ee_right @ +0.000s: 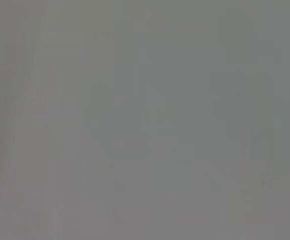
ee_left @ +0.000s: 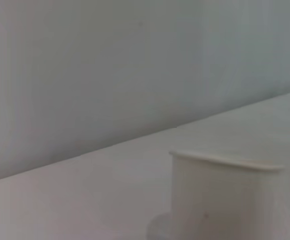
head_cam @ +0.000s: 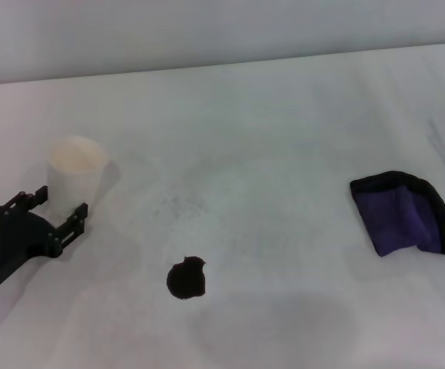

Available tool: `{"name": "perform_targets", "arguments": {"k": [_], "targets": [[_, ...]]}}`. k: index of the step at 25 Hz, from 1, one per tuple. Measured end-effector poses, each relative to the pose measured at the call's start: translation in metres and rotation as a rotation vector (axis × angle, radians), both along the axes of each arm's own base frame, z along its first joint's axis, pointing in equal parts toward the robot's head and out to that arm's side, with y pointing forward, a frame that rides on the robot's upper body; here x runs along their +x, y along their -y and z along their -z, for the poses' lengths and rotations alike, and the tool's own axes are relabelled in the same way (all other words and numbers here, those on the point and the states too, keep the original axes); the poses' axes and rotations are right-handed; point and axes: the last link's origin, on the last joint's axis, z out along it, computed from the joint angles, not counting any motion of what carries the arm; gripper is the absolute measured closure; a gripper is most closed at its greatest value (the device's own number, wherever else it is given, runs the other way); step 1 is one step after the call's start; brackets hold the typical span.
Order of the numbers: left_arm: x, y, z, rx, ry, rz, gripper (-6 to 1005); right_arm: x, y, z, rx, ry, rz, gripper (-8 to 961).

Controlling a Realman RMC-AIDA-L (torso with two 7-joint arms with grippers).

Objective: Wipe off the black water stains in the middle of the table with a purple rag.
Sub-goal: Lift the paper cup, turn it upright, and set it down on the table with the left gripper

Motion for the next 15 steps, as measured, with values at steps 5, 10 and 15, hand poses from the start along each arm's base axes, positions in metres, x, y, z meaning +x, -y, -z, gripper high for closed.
{"name": "perform_targets", "arguments": {"k": [5,10,15], "targets": [[-0.003,0.005,0.001,-0.002,-0.022,0.015,331,0.001,0.000,0.000,0.002,-0.001,0.007,103],[-0.002,0.011,0.001,0.011,-0.016,0.037,334,0.002,0.000,0.001,-0.004,0.000,0.013,103],[-0.001,0.014,0.003,0.011,-0.003,0.042,309,0.002,0.000,0.001,-0.009,0.001,0.012,103]]}}
